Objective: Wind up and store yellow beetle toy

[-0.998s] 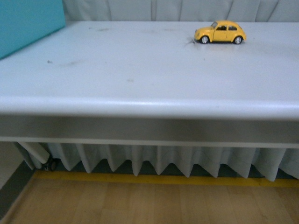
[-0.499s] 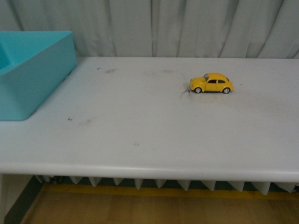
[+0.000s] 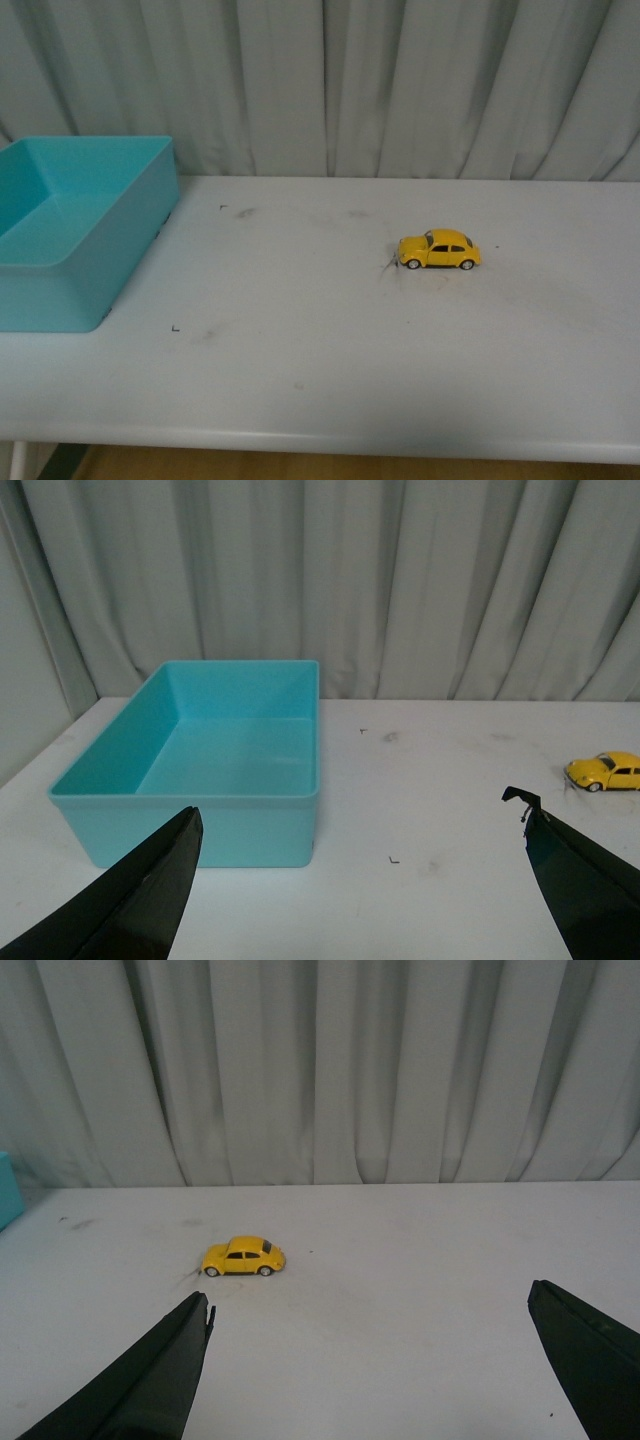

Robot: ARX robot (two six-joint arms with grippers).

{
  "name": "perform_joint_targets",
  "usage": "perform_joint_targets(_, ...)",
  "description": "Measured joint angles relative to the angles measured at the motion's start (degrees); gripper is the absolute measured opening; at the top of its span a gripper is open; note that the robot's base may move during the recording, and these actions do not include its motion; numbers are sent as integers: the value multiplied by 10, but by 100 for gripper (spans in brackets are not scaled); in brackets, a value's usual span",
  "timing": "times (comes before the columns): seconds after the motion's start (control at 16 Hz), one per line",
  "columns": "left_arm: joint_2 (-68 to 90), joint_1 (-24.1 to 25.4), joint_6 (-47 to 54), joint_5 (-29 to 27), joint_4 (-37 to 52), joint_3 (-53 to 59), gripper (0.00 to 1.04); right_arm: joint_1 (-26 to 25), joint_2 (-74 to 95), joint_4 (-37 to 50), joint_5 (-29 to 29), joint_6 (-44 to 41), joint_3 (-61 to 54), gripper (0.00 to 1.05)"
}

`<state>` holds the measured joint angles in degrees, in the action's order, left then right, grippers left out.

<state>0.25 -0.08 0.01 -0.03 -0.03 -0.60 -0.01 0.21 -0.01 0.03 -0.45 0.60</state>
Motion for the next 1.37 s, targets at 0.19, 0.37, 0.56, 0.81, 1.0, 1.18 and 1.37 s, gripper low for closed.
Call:
perform_joint_targets(0.19, 0, 0, 0, 0, -2, 0, 98, 0, 0, -3, 0, 0, 0, 98)
perform_joint_targets(0.37, 0, 0, 0, 0, -2, 0, 98, 0, 0, -3, 0, 0, 0, 98)
perform_joint_targets(0.56, 0, 0, 0, 0, -2, 0, 98, 0, 0, -3, 0, 0, 0, 98)
perform_joint_targets(0.81, 0, 0, 0, 0, -2, 0, 98, 0, 0, -3, 0, 0, 0, 98)
perform_joint_targets(1.0, 0, 0, 0, 0, -2, 0, 98, 0, 0, -3, 0, 0, 0, 98)
perform_joint_targets(1.18, 0, 0, 0, 0, -2, 0, 98, 0, 0, -3, 0, 0, 0, 98)
perform_joint_targets(1.37, 0, 0, 0, 0, -2, 0, 98, 0, 0, -2, 0, 0, 0, 98)
